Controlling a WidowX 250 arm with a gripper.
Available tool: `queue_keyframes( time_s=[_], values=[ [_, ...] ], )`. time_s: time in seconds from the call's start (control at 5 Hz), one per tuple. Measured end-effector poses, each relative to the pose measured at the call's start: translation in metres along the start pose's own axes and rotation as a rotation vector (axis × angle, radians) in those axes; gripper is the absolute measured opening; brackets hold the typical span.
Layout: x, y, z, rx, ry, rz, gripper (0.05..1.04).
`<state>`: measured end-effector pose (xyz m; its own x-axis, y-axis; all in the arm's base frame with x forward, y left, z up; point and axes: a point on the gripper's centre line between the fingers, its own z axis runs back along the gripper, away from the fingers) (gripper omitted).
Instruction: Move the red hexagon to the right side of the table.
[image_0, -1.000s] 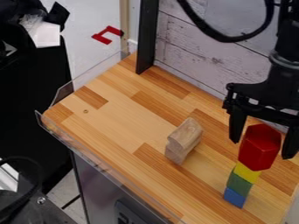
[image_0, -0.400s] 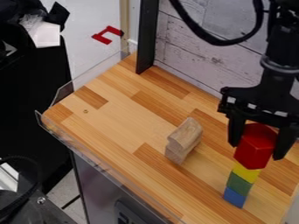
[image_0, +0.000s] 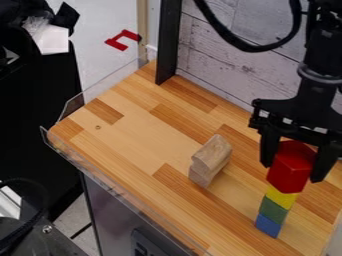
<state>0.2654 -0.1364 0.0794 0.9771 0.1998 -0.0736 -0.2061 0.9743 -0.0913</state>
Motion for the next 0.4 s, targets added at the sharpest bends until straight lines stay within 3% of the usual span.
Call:
queue_keyframes(
  time_s=[0.4],
  values=[
    [0.011,0.021,0.028,0.022,-0.065,0.033,0.754]
  ],
)
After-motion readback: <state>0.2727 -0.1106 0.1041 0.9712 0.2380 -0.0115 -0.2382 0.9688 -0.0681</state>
